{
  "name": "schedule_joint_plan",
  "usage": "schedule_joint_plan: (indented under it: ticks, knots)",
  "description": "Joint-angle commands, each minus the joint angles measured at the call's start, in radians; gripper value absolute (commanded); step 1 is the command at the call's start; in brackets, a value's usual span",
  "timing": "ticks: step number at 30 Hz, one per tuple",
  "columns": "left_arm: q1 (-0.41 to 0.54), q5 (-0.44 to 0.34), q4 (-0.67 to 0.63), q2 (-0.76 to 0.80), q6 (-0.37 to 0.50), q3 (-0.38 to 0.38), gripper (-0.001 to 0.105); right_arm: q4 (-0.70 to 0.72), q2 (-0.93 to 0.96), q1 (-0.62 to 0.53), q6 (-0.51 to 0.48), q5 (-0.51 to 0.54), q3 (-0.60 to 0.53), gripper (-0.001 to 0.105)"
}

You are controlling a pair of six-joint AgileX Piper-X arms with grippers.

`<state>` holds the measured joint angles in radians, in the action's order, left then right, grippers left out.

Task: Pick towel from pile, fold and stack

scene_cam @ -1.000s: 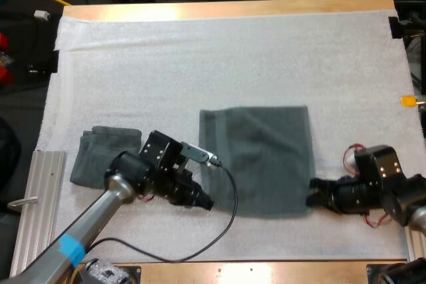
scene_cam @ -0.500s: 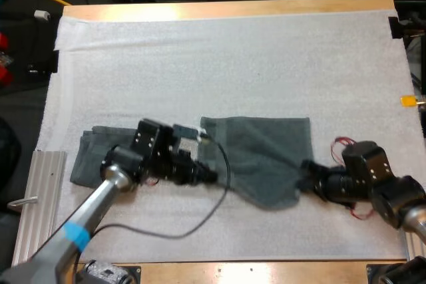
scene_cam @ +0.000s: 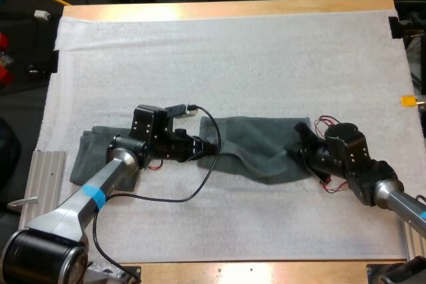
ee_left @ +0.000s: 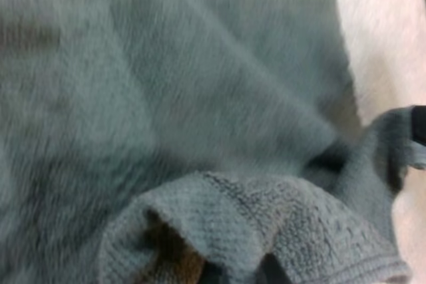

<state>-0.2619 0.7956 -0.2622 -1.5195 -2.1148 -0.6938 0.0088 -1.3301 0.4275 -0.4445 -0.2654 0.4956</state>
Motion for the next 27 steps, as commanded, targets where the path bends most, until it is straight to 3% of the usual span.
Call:
schedule_joint_plan:
  ticks: [1,7,13,23,26,27]
  knots:
    - [0.001,-0.005,0.044,0.005,-0.013,-0.003,0.0,-0.033,0.002,-0.006,0.018,0.049,0.002,0.0]
    - [0.001,-0.115,0.057,0.005,-0.013,-0.003,0.0,-0.058,0.003,-0.006,0.031,0.16,0.002,0.0]
    - [0.001,-0.201,0.055,0.005,-0.013,-0.003,0.0,-0.058,0.003,-0.006,0.031,0.198,0.002,0.0]
    - [0.001,-0.221,0.053,0.005,-0.003,-0.003,0.001,-0.075,0.003,-0.006,0.017,0.201,0.002,0.0]
    - [0.001,-0.221,0.059,0.005,-0.003,-0.003,0.015,-0.123,0.003,-0.006,0.003,0.195,0.002,0.0]
    - [0.001,-0.221,0.059,0.005,-0.003,-0.003,0.024,-0.152,0.003,-0.006,0.003,0.195,0.002,0.001]
